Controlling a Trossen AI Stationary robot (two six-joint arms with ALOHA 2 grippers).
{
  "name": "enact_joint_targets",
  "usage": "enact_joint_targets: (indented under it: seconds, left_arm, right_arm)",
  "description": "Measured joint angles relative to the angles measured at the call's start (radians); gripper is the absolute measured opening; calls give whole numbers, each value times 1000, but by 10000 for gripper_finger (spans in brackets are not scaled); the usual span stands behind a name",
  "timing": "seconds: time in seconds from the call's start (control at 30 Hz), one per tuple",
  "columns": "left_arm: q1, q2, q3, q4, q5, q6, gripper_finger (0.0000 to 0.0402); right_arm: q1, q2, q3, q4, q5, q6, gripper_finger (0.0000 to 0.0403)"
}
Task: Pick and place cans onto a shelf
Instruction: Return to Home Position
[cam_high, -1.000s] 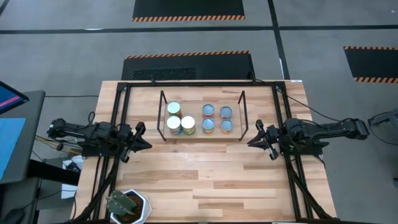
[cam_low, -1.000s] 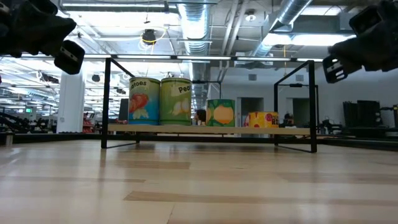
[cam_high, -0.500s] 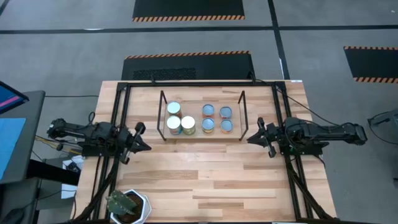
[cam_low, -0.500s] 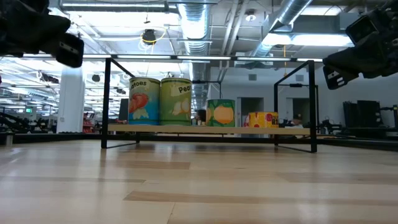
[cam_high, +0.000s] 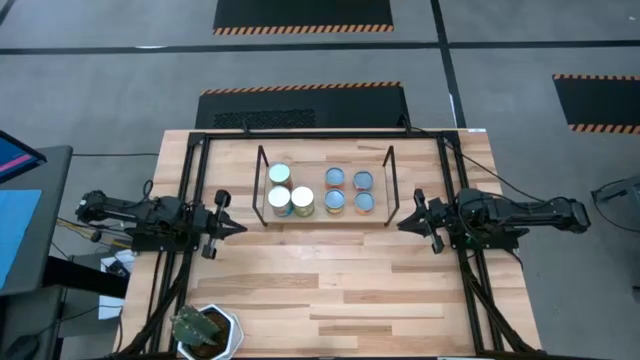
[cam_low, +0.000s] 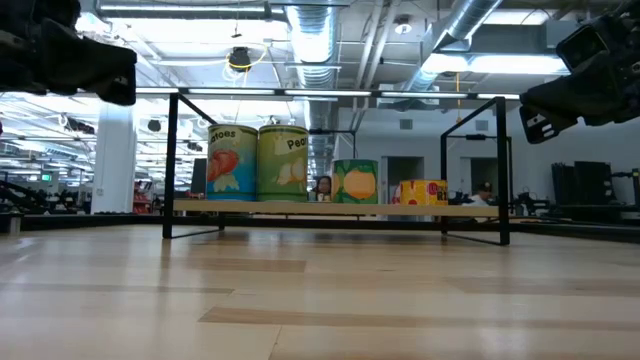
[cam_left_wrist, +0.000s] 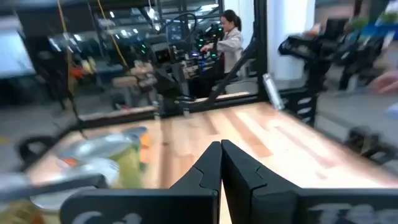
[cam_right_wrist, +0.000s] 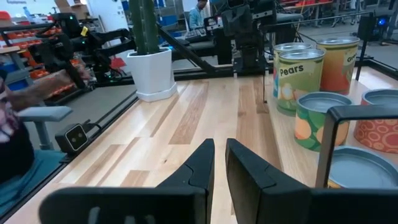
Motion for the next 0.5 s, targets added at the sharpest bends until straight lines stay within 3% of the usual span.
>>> enact_joint_targets:
  seconds: [0.17, 0.5]
  left_arm:
    - [0, 0, -1, 4, -23, 137, 1]
    - [0, 0, -1, 5, -23, 83, 1]
  right_arm:
    - [0, 0, 0, 0, 0, 0, 67]
    - [0, 0, -1, -1, -1, 0, 67]
